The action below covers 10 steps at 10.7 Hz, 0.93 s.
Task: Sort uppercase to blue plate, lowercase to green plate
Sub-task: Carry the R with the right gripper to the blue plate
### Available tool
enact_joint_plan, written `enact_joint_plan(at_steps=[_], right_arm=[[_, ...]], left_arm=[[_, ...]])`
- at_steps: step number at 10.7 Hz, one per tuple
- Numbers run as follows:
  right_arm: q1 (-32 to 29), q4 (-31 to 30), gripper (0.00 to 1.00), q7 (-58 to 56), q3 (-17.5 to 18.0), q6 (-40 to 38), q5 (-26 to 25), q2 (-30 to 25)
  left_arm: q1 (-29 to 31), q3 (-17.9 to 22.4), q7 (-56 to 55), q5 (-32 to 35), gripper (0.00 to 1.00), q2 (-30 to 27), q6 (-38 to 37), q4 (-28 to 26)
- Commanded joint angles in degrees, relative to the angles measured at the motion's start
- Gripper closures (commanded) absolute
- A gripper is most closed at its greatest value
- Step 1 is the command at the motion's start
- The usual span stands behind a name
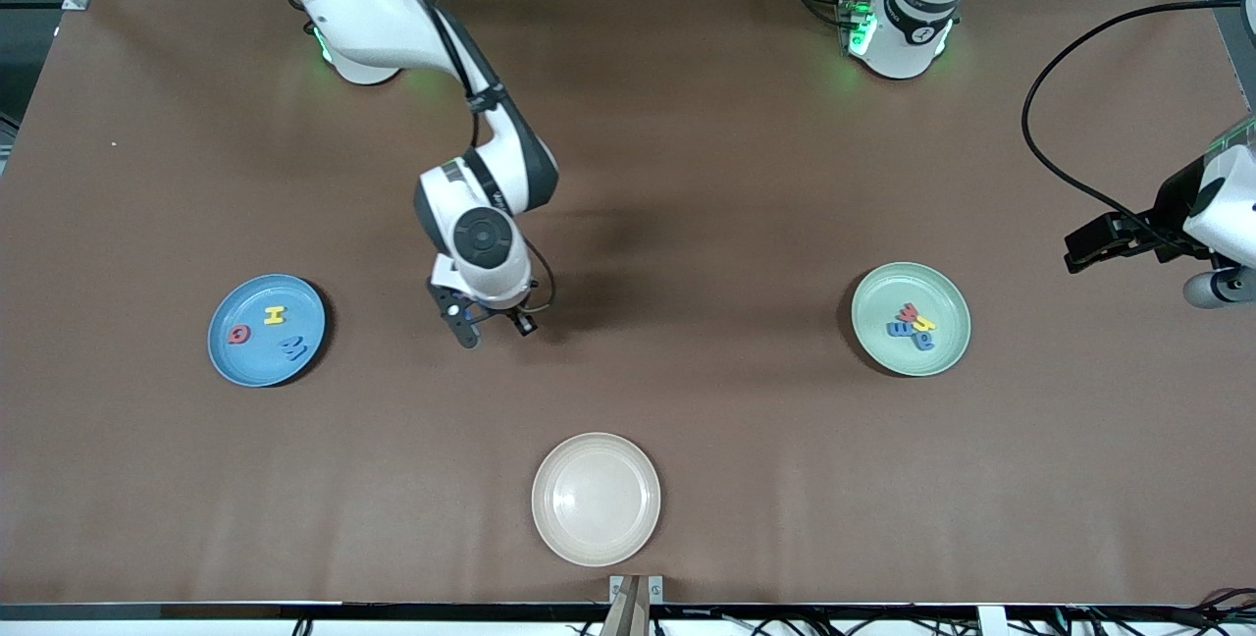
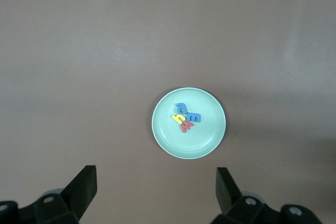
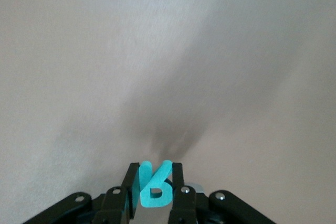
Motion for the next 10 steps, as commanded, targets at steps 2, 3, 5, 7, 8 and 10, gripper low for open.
enact_joint_plan(at_steps=[2, 3, 5, 7, 8, 10], right_arm=[[-3.7, -7.5, 1.0, -11.0, 0.0, -1.2, -0.8, -4.8], [-4.1, -8.8, 1.0, -14.9, -1.3, -1.4, -0.9, -5.5], [-7.7, -11.3, 1.0, -27.1, -3.6, -3.9, -0.8, -9.4], [-12.7, -11.3, 1.0, -37.5, -3.7, -8.2, -0.8, -11.2], [-15.3, -11.4, 1.0, -41.9, -3.7, -8.9, -0.7, -11.9], [-22.6, -11.4, 1.0, -53.2, -3.6, -10.1, -0.5, -12.3]], left_arm=[[-0.2, -0.7, -0.3, -1.4, 0.0, -0.7, -0.8, 0.2], [-0.2, -0.7, -0.3, -1.1, 0.0, -0.7, -0.8, 0.2], [-0.4, -0.7, -0.3, -1.0, 0.0, -0.6, -0.8, 0.1], [-0.2, -1.0, -0.3, -0.8, 0.0, -0.7, -0.8, 0.2], [0.2, -0.9, -0.2, -0.8, 0.0, -0.7, -0.8, 0.2], [0.5, -0.7, 0.6, -0.8, 0.0, -0.8, -0.8, 0.2]])
